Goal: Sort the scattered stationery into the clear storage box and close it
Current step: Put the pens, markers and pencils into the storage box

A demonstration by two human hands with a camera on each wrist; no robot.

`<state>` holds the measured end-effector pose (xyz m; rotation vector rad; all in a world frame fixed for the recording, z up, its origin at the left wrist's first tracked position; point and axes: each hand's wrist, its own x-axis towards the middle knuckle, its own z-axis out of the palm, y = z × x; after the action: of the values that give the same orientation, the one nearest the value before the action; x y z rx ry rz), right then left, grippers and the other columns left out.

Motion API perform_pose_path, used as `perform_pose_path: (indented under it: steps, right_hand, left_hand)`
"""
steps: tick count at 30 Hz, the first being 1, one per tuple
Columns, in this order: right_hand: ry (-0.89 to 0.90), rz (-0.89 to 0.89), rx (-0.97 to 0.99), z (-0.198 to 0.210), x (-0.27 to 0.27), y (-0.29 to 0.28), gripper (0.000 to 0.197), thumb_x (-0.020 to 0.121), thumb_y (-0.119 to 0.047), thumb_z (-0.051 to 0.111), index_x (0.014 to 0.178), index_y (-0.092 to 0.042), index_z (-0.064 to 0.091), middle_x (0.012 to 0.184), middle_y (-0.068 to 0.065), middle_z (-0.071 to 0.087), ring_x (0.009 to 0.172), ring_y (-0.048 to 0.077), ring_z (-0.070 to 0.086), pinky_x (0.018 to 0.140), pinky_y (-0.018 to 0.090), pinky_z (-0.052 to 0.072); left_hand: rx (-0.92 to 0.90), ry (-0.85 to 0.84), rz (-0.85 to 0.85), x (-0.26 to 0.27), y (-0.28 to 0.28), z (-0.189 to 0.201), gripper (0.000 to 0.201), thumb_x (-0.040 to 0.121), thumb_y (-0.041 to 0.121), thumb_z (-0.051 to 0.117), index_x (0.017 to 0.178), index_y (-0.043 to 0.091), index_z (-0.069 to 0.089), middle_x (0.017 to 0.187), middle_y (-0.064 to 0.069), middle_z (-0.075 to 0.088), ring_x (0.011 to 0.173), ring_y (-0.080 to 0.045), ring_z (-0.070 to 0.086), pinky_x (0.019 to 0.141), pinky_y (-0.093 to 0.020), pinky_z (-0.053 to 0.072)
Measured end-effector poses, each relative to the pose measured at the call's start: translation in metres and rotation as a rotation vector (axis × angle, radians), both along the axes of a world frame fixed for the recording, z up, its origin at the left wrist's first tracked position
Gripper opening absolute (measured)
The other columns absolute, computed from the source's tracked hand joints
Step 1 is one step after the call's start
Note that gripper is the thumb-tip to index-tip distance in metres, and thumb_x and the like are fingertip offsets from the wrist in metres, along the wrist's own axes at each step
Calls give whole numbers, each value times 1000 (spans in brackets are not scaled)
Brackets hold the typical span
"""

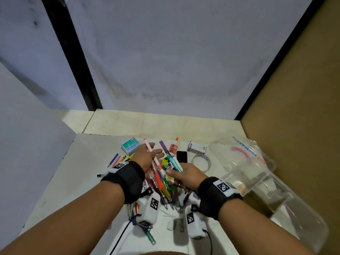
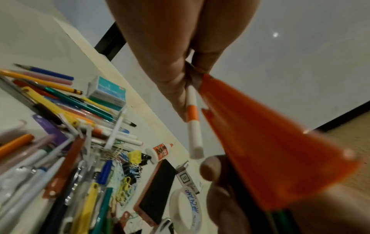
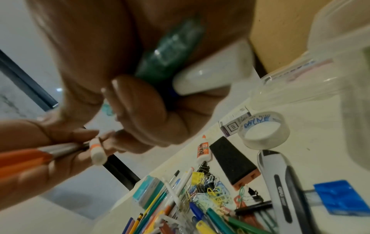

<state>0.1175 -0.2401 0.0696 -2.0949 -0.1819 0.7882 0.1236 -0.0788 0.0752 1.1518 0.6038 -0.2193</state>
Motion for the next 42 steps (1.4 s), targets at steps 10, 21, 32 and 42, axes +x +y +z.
perform_pose_path:
  steps: [10,21,32,42]
  right_hand:
    - [187,-34,103,7,-10,-8,17,81,-29,70,77,-16,59,62,-1,61,39,6,46,37,17,37]
    - [179,-117,128,8,2,-13,18,74,-5,70,65,-12,55,56,4,55,47,16,48,50,26,44]
    - [825,-474,544,-6,-4,-22,83,83,-75,32,122,-3,47,81,23,64,58,29,70,54,40,59]
    - [778,-629,890,-2,10,-7,83,84,-75,25,128,-11,56,117,23,61,105,35,61,83,50,55]
  left_hand:
    - [-177,-3,80,8,-42,3,39,100,-2,26,137,8,32,91,-19,59,78,-25,61,77,-36,52]
    - [-44,-74,-193,4,-65,11,26,94,-4,47,117,5,40,82,-11,54,77,-20,60,72,-31,52]
    - [56,-122,99,15,-43,5,15,96,4,46,93,19,47,92,-15,58,82,-22,61,92,-43,49]
    - [157,-135,-127,2,-69,-3,19,95,10,50,112,2,48,79,-8,62,78,-21,62,84,-41,54]
